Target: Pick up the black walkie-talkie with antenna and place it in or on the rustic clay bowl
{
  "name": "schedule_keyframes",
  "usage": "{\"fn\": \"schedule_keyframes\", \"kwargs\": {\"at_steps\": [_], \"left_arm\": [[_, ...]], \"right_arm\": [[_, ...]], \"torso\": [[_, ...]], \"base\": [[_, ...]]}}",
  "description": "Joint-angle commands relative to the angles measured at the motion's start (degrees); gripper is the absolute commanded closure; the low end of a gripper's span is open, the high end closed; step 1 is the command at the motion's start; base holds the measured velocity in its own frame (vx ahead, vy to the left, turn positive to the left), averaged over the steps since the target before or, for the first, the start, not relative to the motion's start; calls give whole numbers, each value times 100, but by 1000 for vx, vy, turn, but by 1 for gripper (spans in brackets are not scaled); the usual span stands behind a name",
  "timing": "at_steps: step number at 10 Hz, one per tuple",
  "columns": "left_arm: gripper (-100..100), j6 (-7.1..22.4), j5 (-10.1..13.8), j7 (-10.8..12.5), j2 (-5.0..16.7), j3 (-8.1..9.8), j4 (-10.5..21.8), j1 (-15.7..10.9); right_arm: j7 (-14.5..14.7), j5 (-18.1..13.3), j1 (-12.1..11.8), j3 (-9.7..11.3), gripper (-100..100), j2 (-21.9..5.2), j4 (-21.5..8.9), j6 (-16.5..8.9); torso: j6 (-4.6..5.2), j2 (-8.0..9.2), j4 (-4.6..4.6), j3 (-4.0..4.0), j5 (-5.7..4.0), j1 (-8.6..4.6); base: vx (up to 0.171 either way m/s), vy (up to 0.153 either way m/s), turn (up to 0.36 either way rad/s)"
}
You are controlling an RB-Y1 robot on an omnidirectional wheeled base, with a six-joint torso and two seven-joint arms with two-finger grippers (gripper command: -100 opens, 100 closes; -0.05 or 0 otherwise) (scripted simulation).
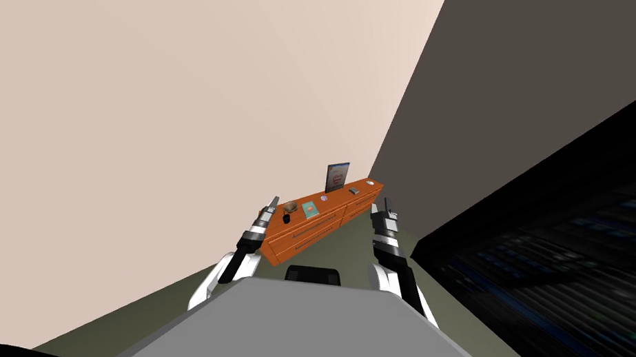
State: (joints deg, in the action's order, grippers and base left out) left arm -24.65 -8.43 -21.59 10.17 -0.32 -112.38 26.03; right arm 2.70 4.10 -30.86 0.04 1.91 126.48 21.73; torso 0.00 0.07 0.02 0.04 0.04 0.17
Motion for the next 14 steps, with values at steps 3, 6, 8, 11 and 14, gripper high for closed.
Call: {"fn": "schedule_keyframes", "kwargs": {"at_steps": [3,6,8,11,14], "left_arm": [[-100,33,-76,-121,80,-9,408,-114],[-100,78,-188,-259,170,-47,916,-229],[-100,105,-245,-318,213,-70,1175,-290],[-100,172,-358,-413,299,-120,1695,-419],[-100,294,-523,-495,440,-204,2431,-622]], "right_arm": [[0,0,0,0,0,0,0,0],[0,0,0,0,0,0,0,0],[0,0,0,0,0,0,0,0],[0,0,0,0,0,0,0,0],[0,0,0,0,0,0,0,0]], "torso": [[1,2,1,1,1,4],[1,7,2,4,2,9],[0,0,0,0,0,0],[0,0,0,0,-1,-1],[0,-5,-1,-3,-1,-2]], "base": [[-32,45,-44],[-40,55,-70],[-22,28,-44],[-26,31,-73],[-17,32,-101]]}}
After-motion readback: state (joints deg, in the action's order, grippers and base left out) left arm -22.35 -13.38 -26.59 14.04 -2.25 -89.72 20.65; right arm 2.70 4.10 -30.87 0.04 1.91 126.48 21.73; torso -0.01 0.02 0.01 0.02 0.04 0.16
